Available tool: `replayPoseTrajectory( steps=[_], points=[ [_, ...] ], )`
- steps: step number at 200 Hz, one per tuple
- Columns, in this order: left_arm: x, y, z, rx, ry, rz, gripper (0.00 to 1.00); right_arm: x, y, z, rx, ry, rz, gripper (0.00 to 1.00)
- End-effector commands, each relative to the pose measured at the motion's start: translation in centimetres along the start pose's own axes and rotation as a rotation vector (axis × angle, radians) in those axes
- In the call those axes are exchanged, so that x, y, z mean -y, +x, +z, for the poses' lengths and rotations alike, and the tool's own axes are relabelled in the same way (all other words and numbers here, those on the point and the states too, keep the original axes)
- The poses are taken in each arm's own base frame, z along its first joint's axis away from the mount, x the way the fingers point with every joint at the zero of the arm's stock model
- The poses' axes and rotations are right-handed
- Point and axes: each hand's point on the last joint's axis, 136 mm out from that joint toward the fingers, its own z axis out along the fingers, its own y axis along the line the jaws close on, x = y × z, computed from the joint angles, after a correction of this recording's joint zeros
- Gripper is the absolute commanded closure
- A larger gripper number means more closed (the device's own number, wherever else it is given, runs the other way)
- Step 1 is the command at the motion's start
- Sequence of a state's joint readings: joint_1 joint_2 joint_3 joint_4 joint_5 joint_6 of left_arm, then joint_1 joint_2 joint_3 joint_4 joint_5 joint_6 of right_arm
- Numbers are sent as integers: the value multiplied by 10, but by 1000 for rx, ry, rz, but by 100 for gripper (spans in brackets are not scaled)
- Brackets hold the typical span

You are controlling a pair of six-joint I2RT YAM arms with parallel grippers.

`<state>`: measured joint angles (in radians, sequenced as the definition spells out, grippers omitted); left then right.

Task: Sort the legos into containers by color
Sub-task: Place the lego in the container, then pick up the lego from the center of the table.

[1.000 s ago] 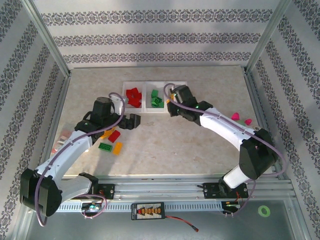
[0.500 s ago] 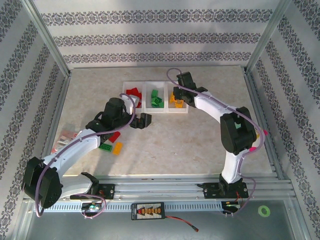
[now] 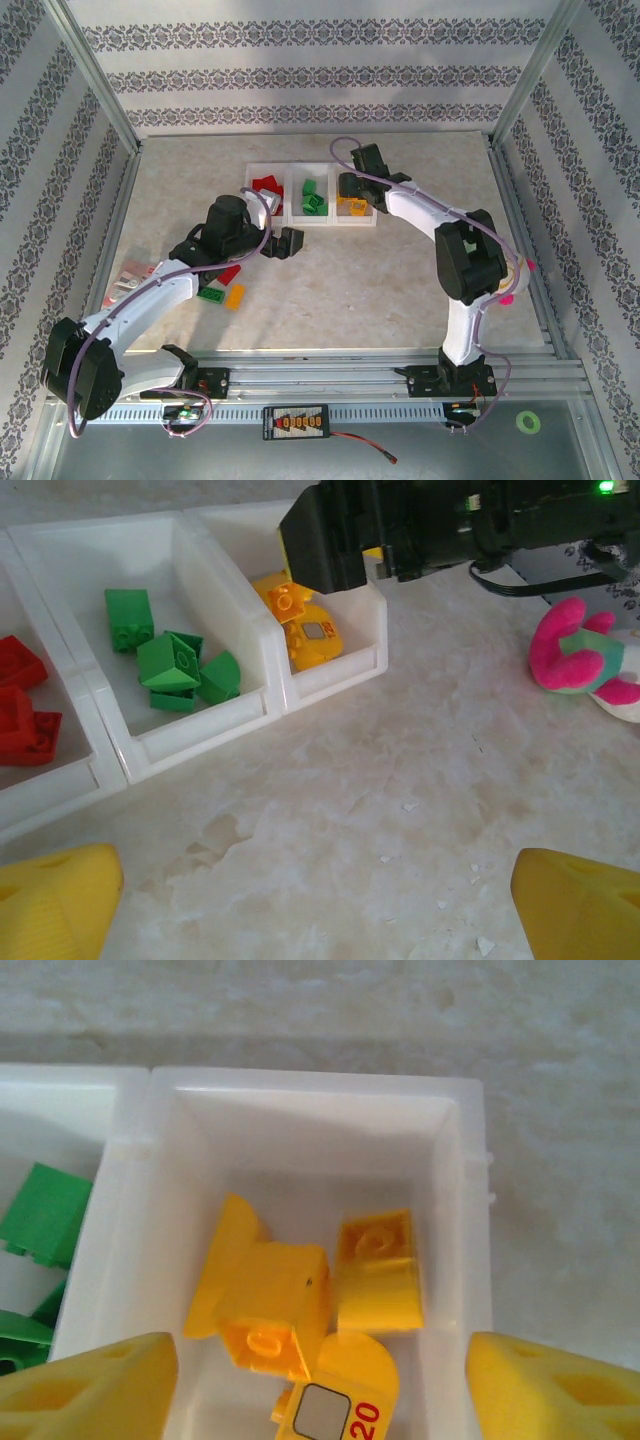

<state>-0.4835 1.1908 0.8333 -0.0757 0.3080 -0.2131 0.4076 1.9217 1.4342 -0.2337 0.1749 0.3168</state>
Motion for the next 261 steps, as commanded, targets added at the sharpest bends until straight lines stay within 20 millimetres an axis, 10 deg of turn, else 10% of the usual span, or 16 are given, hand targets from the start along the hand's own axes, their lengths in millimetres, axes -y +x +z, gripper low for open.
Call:
replayPoseTrajectory(
  steps=[1,108,163,261],
  points=[
    [-15,2,-9,-4,-108,0,1,-10,-21,-35,80,-82,5,13],
    [-118,93,-53,-336,-554,-302,1,-127,45,-114,122,-436,-288,5],
    [-139,97,-16,-460,-567,-301,10,-155,58,-117,112,-486,-301,5],
    [-174,105,43,-619,-577,-128,31,-149,64,-121,104,-478,-292,5]
  ],
)
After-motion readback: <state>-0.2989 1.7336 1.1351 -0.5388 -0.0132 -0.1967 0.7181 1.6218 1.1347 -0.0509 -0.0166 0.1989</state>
